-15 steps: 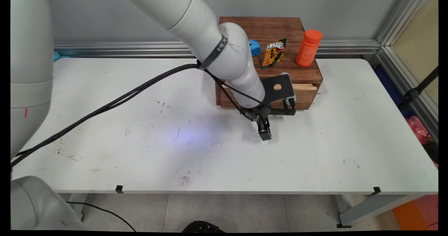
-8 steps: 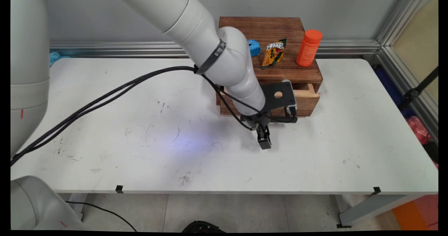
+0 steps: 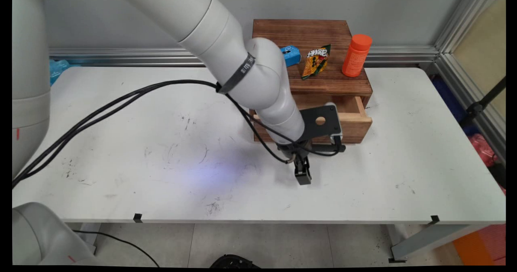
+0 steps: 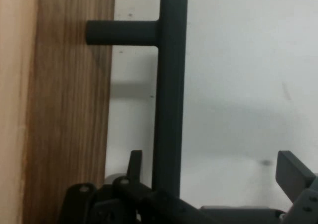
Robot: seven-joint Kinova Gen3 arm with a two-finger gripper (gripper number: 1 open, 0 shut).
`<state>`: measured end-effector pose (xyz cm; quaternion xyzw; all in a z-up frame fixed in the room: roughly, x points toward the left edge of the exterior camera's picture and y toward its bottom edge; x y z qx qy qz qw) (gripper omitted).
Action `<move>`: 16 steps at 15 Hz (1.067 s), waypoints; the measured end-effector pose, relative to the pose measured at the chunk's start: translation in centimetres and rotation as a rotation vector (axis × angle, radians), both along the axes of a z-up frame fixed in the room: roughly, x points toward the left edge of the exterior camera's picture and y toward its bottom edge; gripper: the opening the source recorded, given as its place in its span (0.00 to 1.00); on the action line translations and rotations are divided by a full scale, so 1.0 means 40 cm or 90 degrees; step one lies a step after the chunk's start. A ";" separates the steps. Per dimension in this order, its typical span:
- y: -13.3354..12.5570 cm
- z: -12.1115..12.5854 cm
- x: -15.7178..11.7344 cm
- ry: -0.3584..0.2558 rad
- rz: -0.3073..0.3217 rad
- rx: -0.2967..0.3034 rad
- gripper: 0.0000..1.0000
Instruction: Open the drawer
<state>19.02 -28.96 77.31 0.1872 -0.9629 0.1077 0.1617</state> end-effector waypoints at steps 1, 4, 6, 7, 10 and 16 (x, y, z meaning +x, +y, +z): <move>0.010 0.001 -0.002 0.000 -0.002 0.001 1.00; 0.041 0.004 -0.010 0.003 -0.007 0.003 1.00; 0.063 0.006 -0.018 0.007 -0.012 0.004 1.00; 0.073 0.007 -0.021 0.008 -0.014 0.005 1.00; 0.105 0.010 -0.031 0.012 -0.019 0.006 1.00; 0.163 0.016 -0.047 0.017 -0.029 0.008 1.00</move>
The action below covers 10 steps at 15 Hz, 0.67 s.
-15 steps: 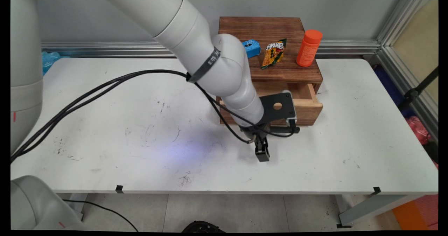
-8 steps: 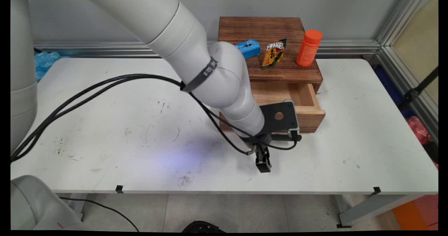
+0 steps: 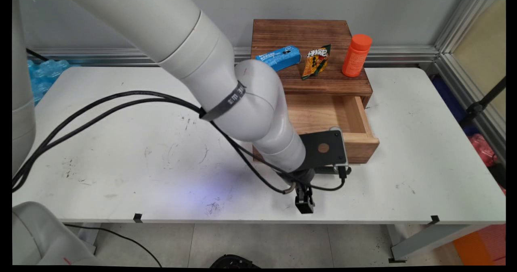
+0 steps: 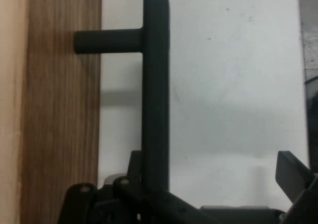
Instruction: Open the drawer
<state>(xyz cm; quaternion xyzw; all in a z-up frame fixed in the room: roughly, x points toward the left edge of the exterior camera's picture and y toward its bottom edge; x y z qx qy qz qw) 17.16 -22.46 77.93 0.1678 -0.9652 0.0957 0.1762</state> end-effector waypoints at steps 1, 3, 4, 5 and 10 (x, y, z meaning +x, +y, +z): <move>0.010 0.001 -0.002 0.001 -0.002 0.001 1.00; 0.029 0.003 -0.006 0.002 -0.005 0.003 1.00; 0.039 0.004 -0.007 0.003 -0.007 0.005 1.00; 0.048 0.005 -0.008 0.003 -0.008 0.006 1.00; 0.095 0.011 -0.018 0.008 -0.016 0.016 1.00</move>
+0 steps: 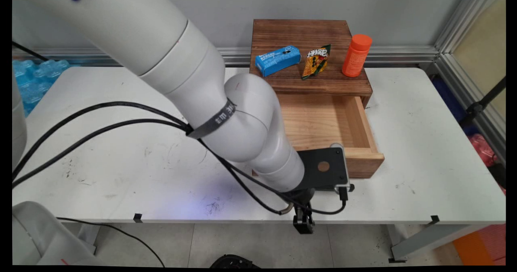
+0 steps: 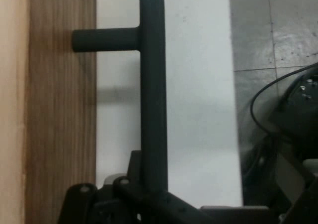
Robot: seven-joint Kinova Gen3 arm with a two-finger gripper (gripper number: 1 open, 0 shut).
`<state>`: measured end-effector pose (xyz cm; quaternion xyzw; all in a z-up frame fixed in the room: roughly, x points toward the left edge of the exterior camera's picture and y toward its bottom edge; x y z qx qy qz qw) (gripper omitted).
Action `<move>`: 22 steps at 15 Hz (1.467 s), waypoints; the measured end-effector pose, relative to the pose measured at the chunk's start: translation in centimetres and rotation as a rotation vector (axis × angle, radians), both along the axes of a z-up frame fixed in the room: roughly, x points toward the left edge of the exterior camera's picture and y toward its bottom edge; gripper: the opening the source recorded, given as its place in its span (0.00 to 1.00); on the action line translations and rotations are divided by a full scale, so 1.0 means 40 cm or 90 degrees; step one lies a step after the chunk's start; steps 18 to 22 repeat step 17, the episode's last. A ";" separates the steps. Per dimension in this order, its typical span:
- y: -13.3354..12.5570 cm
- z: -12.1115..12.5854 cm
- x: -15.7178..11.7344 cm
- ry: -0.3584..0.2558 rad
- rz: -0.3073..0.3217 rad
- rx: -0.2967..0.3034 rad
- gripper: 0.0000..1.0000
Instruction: Open the drawer
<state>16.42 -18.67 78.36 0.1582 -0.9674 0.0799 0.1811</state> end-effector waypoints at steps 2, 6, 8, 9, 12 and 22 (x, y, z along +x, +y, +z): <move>0.017 0.001 -0.004 0.002 -0.003 0.004 1.00; 0.051 0.002 -0.011 0.007 -0.011 0.014 1.00; 0.066 0.003 -0.015 0.009 -0.015 0.019 1.00; 0.074 0.004 -0.016 0.010 -0.017 0.022 1.00; 0.092 0.008 -0.020 0.014 -0.021 0.028 1.00; 0.109 0.014 -0.022 0.018 -0.026 0.030 1.00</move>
